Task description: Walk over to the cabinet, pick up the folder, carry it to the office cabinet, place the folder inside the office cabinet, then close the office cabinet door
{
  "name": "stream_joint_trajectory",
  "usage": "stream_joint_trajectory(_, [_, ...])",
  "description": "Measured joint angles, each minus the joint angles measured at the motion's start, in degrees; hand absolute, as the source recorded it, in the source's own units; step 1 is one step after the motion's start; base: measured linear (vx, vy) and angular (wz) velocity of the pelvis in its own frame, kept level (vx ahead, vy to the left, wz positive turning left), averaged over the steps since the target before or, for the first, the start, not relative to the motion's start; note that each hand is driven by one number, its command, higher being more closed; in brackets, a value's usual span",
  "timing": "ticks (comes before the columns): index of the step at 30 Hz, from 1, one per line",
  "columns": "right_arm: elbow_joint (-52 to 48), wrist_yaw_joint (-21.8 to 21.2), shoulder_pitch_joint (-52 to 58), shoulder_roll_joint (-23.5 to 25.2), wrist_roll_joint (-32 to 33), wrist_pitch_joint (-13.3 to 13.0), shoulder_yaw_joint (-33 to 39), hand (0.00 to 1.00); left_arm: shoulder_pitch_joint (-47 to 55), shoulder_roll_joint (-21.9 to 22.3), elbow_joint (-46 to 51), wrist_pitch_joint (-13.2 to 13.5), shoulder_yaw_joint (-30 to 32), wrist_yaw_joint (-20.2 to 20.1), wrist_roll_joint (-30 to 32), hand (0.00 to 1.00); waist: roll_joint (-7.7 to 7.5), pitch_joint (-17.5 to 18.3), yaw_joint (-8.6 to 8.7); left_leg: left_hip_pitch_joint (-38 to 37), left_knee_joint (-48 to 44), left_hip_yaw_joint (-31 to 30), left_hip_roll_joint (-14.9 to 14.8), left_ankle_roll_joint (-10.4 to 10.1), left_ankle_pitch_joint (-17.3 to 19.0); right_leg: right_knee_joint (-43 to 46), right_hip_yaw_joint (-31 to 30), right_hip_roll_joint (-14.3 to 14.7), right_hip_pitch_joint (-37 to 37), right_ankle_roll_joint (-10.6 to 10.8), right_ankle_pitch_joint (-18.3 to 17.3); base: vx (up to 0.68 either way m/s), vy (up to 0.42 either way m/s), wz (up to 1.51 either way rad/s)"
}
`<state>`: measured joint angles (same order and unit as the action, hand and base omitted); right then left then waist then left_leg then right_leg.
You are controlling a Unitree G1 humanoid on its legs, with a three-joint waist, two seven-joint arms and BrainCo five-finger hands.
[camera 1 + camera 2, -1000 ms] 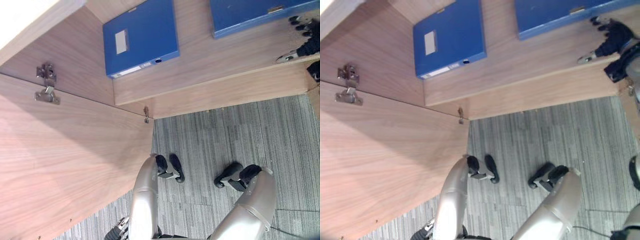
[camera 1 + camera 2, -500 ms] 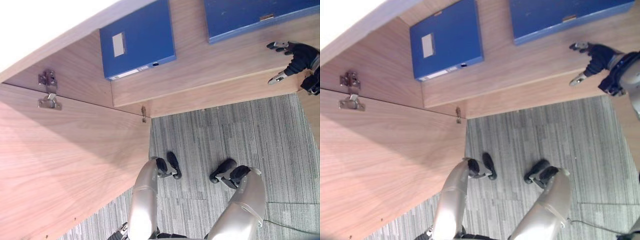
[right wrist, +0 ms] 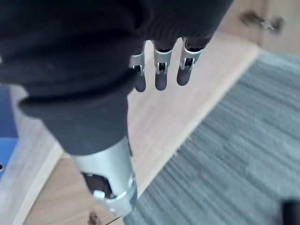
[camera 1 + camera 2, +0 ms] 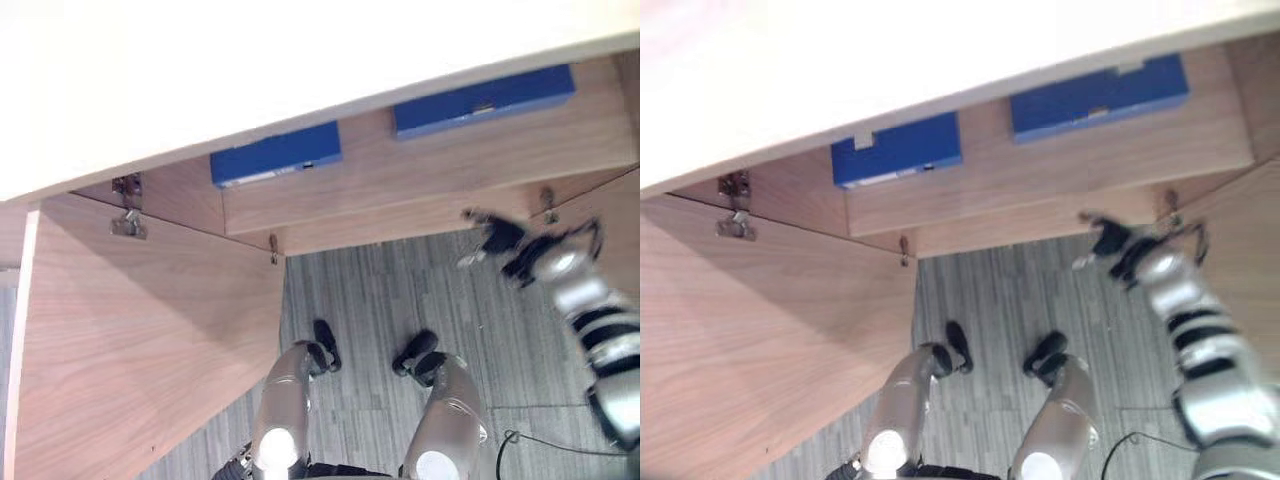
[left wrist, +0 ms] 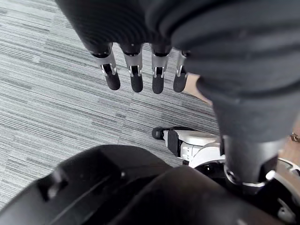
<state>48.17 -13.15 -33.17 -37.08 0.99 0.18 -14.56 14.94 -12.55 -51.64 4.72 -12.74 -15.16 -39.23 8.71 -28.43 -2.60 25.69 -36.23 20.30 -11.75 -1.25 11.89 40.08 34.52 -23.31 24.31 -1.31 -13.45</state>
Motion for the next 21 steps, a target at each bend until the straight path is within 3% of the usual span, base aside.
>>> stream_joint_trajectory(1, [2.4,2.2,3.3,6.3,0.4,0.1,5.9,0.0,-0.4,0.1,-0.8,0.0,1.8,0.3,0.7,0.0,-0.87,-0.4,0.49,-2.0,-0.1,0.4,-0.5,-0.1,0.5,-0.9,-0.1,0.7,-2.0,0.3,0.3,0.02,0.034,-0.19])
stream_joint_trajectory(4, [5.4,6.5,10.3,17.7,3.3,0.1,17.7,0.0,-1.3,0.9,-2.7,-0.1,7.8,1.9,1.8,0.0,-2.55,-0.3,1.64,-6.7,0.8,1.0,-1.4,-0.2,1.2,-4.0,-0.3,2.7,-6.9,0.9,1.4,0.01,0.035,-0.22])
stream_joint_trajectory(5, [6.9,8.5,14.0,22.4,5.6,0.2,22.7,0.0,-1.5,1.5,-3.2,0.0,10.8,3.2,3.2,0.0,-3.72,0.3,2.31,-9.2,2.1,1.3,-1.4,-0.6,1.1,-6.2,-0.3,3.5,-9.4,1.2,2.3,0.0,0.044,-0.13])
stream_joint_trajectory(8, [13.6,12.3,22.4,29.5,11.5,0.1,32.0,0.0,-3.4,3.6,-5.7,0.3,14.7,6.3,6.5,0.0,-6.28,4.7,3.71,-13.1,7.9,2.1,0.2,-0.7,-0.4,-12.7,-0.3,5.2,-12.8,2.8,4.9,0.03,0.073,-0.09])
stream_joint_trajectory(11, [18.2,13.6,28.2,33.3,17.9,-0.1,42.3,0.0,-5.0,4.2,-7.0,0.4,16.7,8.1,9.4,0.0,-8.03,7.4,4.28,-17.0,13.2,2.7,2.2,-0.7,-2.9,-16.8,0.0,5.5,-16.0,3.5,7.4,0.06,0.072,0.0])
stream_joint_trajectory(13, [20.2,13.4,33.6,36.5,23.7,-0.2,52.3,0.0,-5.3,4.4,-7.4,0.8,18.8,9.8,11.6,0.0,-9.15,11.9,4.53,-21.4,19.8,4.4,4.3,-0.7,-5.0,-20.7,0.1,5.7,-18.5,3.9,10.0,0.08,0.098,-0.15])
stream_joint_trajectory(15, [19.7,13.4,37.5,38.6,26.4,-0.1,56.0,0.0,-4.8,5.4,-7.0,1.0,20.8,10.5,12.5,0.0,-9.14,14.6,4.85,-25.1,24.9,6.0,5.5,-0.7,-6.6,-22.6,0.0,5.9,-20.0,4.0,12.2,0.08,0.11,-0.29])
stream_joint_trajectory(19, [16.7,13.5,42.2,40.4,26.0,0.0,54.8,0.0,-4.5,9.1,-4.1,1.5,25.2,11.1,14.6,0.0,-9.18,19.7,5.04,-31.9,34.6,10.3,6.4,-0.7,-9.9,-23.0,-0.2,7.3,-20.5,3.0,16.7,0.0,0.128,-0.44])
stream_joint_trajectory(21, [15.5,13.9,43.0,40.7,23.7,-0.1,52.1,0.0,-4.8,10.5,-3.4,1.8,26.6,11.3,16.5,0.0,-9.61,20.9,5.2,-34.1,37.5,11.5,7.0,-0.8,-11.1,-21.9,-0.2,7.3,-20.2,2.8,16.9,-0.04,0.087,-0.32])
